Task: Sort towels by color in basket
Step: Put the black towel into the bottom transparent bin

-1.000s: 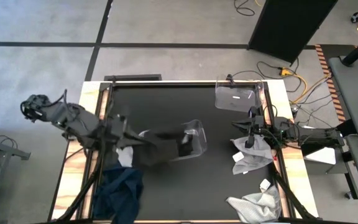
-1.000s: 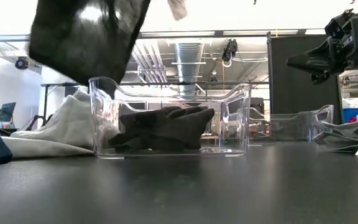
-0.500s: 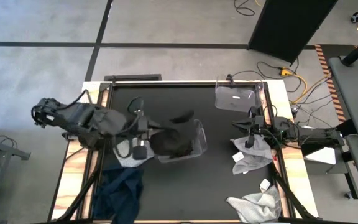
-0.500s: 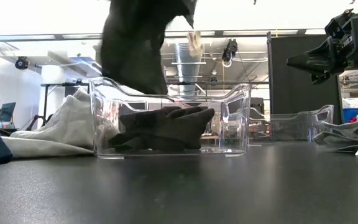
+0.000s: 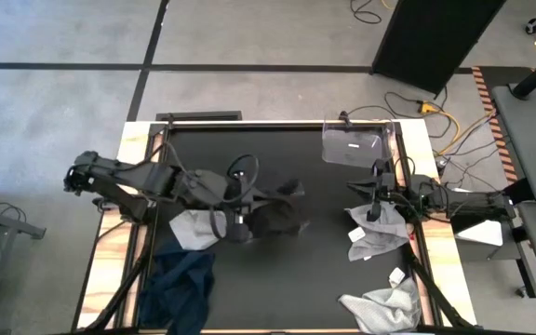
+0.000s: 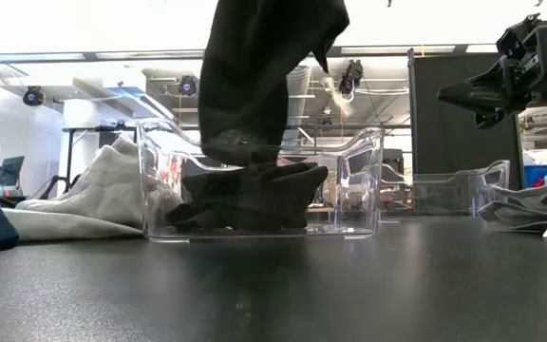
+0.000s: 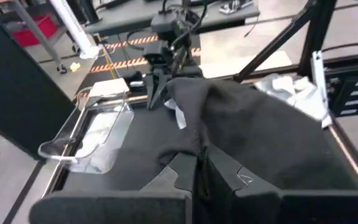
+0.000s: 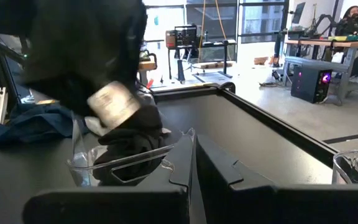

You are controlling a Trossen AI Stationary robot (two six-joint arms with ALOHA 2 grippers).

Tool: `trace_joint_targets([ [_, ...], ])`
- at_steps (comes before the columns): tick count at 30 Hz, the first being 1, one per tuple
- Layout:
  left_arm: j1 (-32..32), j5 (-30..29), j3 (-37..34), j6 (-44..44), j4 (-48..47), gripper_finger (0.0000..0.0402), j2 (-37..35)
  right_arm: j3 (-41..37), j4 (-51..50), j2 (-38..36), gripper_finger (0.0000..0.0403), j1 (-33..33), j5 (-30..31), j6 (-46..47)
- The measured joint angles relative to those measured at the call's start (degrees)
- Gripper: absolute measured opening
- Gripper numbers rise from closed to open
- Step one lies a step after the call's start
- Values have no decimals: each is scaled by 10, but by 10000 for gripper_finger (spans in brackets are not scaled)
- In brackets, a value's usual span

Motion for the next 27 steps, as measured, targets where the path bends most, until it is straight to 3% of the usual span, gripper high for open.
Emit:
trace_joint_targets([
  [11,12,-64,-15,-40,-116,0,-2,0,0,0,13,0,0,0],
  [19,36,-62,-160,-104,-79,0,-3,0,0,0,13,0,0,0],
  [27,88,16,-299,-148,12,0,-3,0,0,0,13,0,0,0],
])
